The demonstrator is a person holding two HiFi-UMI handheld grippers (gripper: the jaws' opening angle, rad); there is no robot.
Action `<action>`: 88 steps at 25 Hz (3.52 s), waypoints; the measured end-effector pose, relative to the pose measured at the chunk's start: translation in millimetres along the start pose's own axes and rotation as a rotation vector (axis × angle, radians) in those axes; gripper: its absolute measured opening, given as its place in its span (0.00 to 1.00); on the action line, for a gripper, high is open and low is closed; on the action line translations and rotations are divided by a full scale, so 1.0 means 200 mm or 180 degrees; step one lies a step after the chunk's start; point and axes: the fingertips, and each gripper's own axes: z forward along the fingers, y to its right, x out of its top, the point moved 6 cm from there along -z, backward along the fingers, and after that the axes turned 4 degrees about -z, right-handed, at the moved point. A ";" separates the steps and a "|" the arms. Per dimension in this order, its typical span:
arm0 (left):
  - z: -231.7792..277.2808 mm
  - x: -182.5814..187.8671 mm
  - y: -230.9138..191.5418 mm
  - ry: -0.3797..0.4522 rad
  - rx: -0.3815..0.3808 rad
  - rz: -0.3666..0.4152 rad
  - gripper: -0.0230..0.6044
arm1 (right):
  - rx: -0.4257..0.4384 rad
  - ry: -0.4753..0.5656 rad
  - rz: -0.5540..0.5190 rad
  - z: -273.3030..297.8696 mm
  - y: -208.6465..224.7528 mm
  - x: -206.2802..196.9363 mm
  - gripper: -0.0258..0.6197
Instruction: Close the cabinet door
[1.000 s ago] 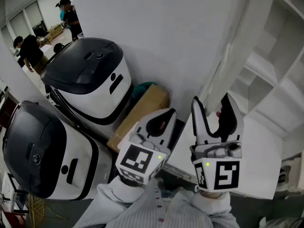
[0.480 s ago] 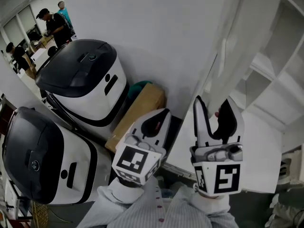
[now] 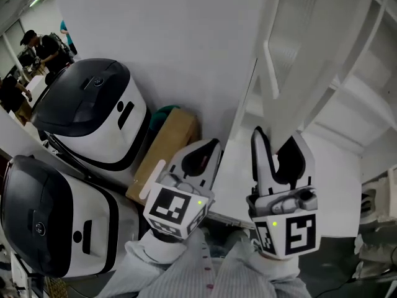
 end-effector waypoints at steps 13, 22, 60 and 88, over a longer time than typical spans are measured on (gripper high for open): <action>0.35 0.01 0.33 -0.0011 -0.0203 0.0018 0.05 | 0.0253 -0.0037 0.0138 -0.14 0.34 -0.04 0.22; 0.54 0.00 0.48 -0.0065 -0.0106 0.0066 0.05 | 0.0375 0.0056 0.0281 -0.18 0.62 -0.11 0.18; 0.93 -0.13 0.91 -0.0186 0.0778 0.0126 0.05 | 0.1081 0.0316 0.0585 0.03 1.39 -0.41 0.16; 0.89 -0.16 0.94 -0.0204 0.0857 0.0137 0.05 | 0.0228 -0.0019 -0.0025 0.13 1.55 -0.46 0.36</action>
